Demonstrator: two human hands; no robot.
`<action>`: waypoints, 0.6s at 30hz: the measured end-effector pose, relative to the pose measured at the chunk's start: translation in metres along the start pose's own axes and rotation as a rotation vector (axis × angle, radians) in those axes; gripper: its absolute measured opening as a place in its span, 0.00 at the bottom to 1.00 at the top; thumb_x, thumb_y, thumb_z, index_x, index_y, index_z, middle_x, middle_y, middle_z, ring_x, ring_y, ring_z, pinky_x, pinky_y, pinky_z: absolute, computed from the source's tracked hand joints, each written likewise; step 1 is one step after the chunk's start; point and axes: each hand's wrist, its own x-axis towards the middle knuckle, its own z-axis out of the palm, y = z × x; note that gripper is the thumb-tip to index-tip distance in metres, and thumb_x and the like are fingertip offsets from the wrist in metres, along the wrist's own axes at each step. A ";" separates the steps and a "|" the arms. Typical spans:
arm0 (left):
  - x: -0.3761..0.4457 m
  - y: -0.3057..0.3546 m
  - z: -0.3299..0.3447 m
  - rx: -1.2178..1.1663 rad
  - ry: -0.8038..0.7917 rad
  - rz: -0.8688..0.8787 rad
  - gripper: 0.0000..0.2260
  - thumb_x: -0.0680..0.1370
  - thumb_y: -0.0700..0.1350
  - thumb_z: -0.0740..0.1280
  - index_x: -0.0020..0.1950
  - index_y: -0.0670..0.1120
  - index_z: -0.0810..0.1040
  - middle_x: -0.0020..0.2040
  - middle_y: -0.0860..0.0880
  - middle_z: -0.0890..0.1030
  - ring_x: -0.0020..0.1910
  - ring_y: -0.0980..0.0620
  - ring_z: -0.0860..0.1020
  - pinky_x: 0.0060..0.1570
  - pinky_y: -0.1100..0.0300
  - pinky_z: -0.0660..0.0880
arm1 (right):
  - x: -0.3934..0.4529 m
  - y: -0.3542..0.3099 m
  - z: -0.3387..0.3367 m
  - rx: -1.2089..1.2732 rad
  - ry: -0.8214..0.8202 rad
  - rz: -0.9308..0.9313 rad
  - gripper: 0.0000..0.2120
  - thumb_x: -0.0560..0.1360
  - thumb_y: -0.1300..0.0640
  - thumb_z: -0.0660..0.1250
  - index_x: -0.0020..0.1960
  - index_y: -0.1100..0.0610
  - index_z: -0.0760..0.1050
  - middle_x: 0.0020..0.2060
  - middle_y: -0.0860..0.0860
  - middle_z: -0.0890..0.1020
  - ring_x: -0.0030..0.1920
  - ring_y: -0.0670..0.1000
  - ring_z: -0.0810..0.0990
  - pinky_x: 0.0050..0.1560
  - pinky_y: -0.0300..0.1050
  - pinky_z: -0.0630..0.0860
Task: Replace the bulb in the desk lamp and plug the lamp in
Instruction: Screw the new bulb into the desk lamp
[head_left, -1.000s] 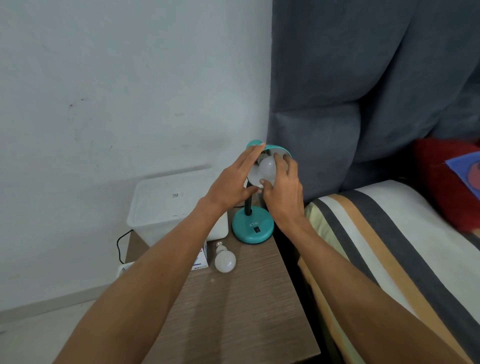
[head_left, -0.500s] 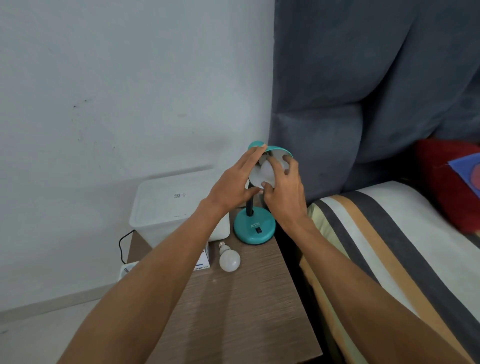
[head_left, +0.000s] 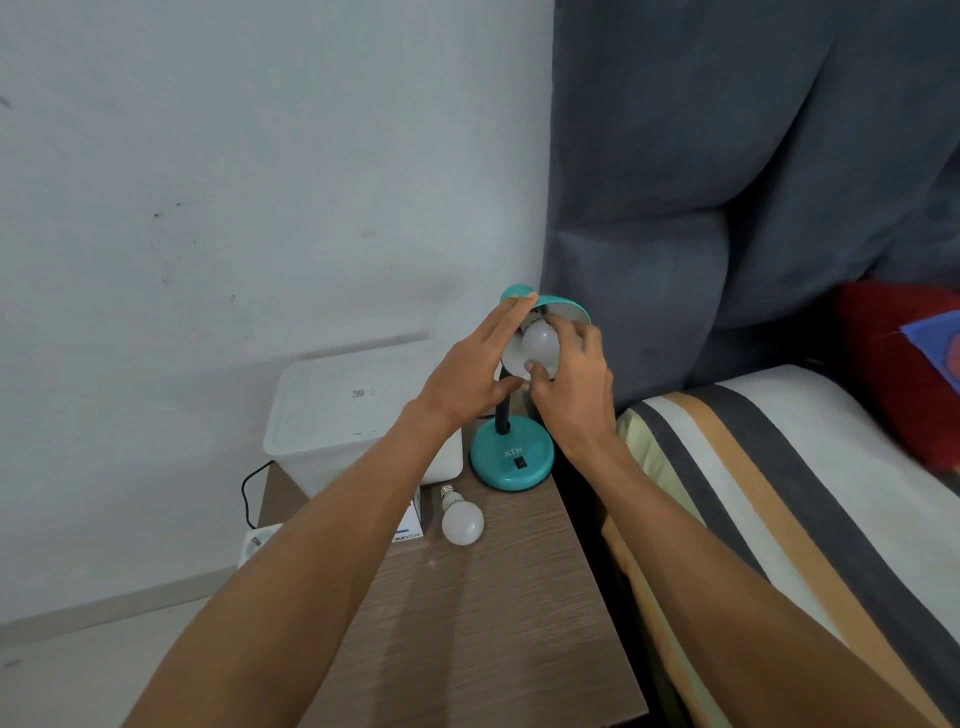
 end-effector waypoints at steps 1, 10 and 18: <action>0.000 0.000 0.000 0.002 -0.002 0.001 0.43 0.75 0.44 0.77 0.83 0.52 0.55 0.82 0.47 0.62 0.76 0.42 0.70 0.71 0.45 0.74 | 0.002 0.002 0.001 0.023 0.011 0.054 0.25 0.76 0.52 0.71 0.70 0.55 0.69 0.62 0.57 0.76 0.55 0.58 0.80 0.54 0.53 0.78; 0.000 0.001 0.000 0.021 -0.007 -0.001 0.44 0.75 0.44 0.77 0.84 0.51 0.54 0.82 0.47 0.62 0.75 0.42 0.71 0.70 0.47 0.75 | 0.004 -0.003 -0.001 -0.038 0.070 -0.064 0.21 0.79 0.52 0.67 0.70 0.56 0.70 0.64 0.58 0.75 0.59 0.59 0.78 0.56 0.54 0.78; -0.001 0.002 -0.001 0.012 0.000 -0.003 0.42 0.76 0.45 0.77 0.83 0.49 0.56 0.82 0.47 0.63 0.77 0.43 0.69 0.71 0.49 0.73 | 0.010 0.000 -0.003 0.039 0.022 0.148 0.26 0.78 0.44 0.66 0.70 0.57 0.71 0.53 0.59 0.83 0.52 0.61 0.83 0.51 0.52 0.80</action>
